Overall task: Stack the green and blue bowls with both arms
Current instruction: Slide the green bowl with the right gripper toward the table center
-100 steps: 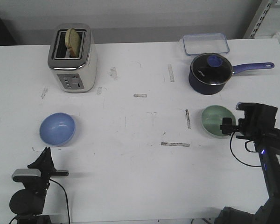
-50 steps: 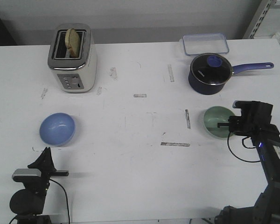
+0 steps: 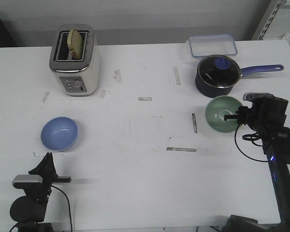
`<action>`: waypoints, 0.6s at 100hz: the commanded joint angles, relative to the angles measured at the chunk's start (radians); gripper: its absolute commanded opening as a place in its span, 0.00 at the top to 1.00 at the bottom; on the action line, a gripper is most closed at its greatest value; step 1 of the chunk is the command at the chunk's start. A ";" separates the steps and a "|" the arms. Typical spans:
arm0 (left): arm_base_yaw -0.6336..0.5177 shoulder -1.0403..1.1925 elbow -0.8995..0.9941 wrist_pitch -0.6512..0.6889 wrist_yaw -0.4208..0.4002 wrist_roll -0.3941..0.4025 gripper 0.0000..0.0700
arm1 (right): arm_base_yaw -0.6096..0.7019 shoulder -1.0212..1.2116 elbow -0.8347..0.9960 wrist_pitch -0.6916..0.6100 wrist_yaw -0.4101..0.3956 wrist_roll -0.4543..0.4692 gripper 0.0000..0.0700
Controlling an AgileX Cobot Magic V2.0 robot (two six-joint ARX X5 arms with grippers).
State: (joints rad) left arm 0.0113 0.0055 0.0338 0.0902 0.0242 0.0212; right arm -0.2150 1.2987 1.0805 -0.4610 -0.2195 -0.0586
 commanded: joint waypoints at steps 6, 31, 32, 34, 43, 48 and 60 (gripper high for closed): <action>0.002 -0.002 -0.021 0.010 -0.002 0.012 1.00 | 0.103 -0.032 0.030 0.003 -0.070 0.149 1.00; 0.002 -0.002 -0.021 0.008 -0.002 0.013 1.00 | 0.452 -0.030 0.031 -0.032 -0.165 0.229 1.00; 0.002 -0.002 -0.021 0.008 -0.002 0.013 1.00 | 0.467 -0.027 0.031 -0.033 -0.164 0.229 1.00; 0.002 -0.002 -0.021 0.008 -0.002 0.012 1.00 | 0.496 -0.021 0.031 -0.033 -0.160 0.229 1.00; 0.002 -0.002 -0.021 0.008 -0.002 0.013 1.00 | 0.611 0.012 0.031 -0.033 -0.109 0.231 1.00; 0.002 -0.002 -0.021 0.008 -0.002 0.013 1.00 | 0.667 0.035 0.031 -0.034 -0.081 0.232 1.00; 0.002 -0.002 -0.021 0.008 -0.002 0.012 1.00 | 0.762 0.100 0.031 -0.035 -0.065 0.236 1.00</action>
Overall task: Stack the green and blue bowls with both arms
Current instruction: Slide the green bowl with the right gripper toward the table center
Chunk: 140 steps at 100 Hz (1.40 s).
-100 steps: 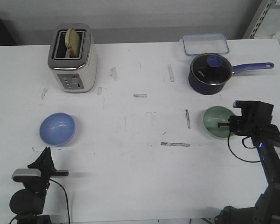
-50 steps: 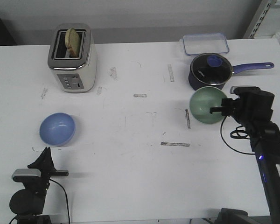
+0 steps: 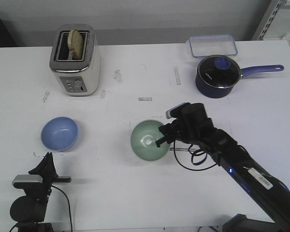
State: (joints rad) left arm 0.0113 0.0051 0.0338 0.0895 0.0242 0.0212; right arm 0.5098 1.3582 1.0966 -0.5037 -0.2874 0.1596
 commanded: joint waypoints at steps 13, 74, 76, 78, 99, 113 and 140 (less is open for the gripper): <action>0.002 -0.002 -0.021 0.009 -0.002 0.012 1.00 | 0.092 0.108 0.015 0.008 0.004 0.018 1.00; 0.002 -0.002 -0.021 0.008 -0.002 0.012 1.00 | 0.126 0.255 0.015 0.008 0.076 -0.007 0.98; 0.002 -0.002 -0.021 0.008 -0.002 0.012 1.00 | 0.126 0.255 0.015 0.008 0.075 -0.007 0.97; 0.002 -0.002 -0.021 0.008 -0.002 0.012 1.00 | 0.126 0.255 0.015 0.007 0.074 -0.007 0.96; 0.002 -0.002 -0.021 0.008 -0.002 0.013 1.00 | 0.126 0.253 0.016 0.013 0.043 -0.007 0.38; 0.002 -0.002 -0.021 0.008 -0.002 0.012 1.00 | 0.124 0.240 0.018 0.031 0.019 -0.007 0.26; 0.002 -0.002 -0.021 0.009 -0.002 0.013 1.00 | 0.084 0.145 0.097 0.015 0.000 -0.020 0.27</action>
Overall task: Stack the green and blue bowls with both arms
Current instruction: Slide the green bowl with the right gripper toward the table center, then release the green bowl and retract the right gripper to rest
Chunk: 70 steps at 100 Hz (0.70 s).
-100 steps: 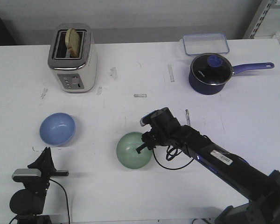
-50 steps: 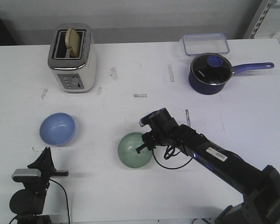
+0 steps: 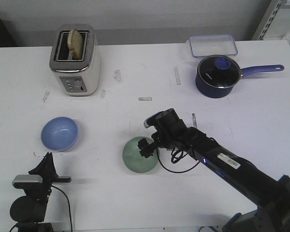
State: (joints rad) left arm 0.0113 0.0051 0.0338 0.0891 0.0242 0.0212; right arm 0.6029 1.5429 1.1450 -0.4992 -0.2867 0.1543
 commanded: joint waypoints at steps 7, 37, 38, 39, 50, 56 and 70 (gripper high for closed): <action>0.002 -0.002 -0.021 0.009 -0.002 0.013 1.00 | -0.036 -0.084 0.072 0.011 0.000 -0.021 0.35; 0.002 -0.002 -0.021 0.010 -0.002 0.013 1.00 | -0.219 -0.309 0.085 -0.044 0.114 -0.089 1.00; 0.002 -0.002 -0.021 0.010 -0.002 0.013 1.00 | -0.225 -0.315 0.085 -0.053 0.128 -0.094 1.00; 0.002 -0.002 -0.021 0.010 -0.002 0.013 1.00 | -0.232 -0.322 0.085 -0.063 0.141 -0.099 1.00; 0.002 -0.002 -0.021 0.010 -0.002 0.013 1.00 | -0.303 -0.391 0.060 -0.145 0.257 -0.157 1.00; 0.002 -0.002 -0.021 0.010 -0.002 0.013 1.00 | -0.344 -0.435 0.022 -0.158 0.286 -0.173 1.00; 0.002 -0.002 -0.021 0.010 -0.002 0.013 1.00 | -0.434 -0.575 -0.141 -0.097 0.287 -0.176 1.00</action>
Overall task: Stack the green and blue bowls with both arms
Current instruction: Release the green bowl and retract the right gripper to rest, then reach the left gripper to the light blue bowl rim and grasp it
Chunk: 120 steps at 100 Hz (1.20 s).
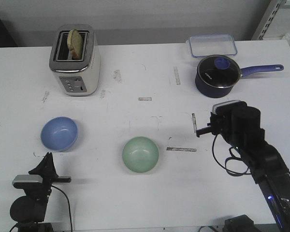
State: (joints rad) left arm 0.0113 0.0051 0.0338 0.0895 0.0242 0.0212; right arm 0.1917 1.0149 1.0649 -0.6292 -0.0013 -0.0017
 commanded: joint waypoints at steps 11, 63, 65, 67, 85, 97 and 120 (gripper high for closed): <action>0.002 -0.002 -0.021 0.010 -0.002 0.013 1.00 | -0.061 -0.174 -0.217 0.100 0.002 -0.018 1.00; 0.002 -0.002 0.008 0.116 -0.010 -0.125 1.00 | -0.074 -0.645 -0.550 0.164 0.002 -0.014 1.00; 0.002 -0.001 0.016 0.131 -0.010 -0.121 1.00 | -0.074 -0.649 -0.550 0.164 0.002 -0.014 1.00; 0.002 0.000 0.027 0.144 -0.010 -0.115 1.00 | -0.074 -0.650 -0.550 0.164 0.002 -0.014 1.00; 0.002 0.072 0.230 0.100 -0.009 -0.067 1.00 | -0.074 -0.644 -0.550 0.162 0.002 -0.014 1.00; 0.002 0.214 0.444 0.010 -0.010 -0.018 1.00 | -0.074 -0.637 -0.550 0.164 0.002 -0.014 1.00; 0.005 0.563 0.876 -0.156 -0.077 0.050 1.00 | -0.074 -0.634 -0.550 0.164 0.002 -0.014 1.00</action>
State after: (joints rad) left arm 0.0124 0.4789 0.7887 -0.0422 -0.0322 0.0402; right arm 0.1169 0.3737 0.5129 -0.4740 0.0006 -0.0055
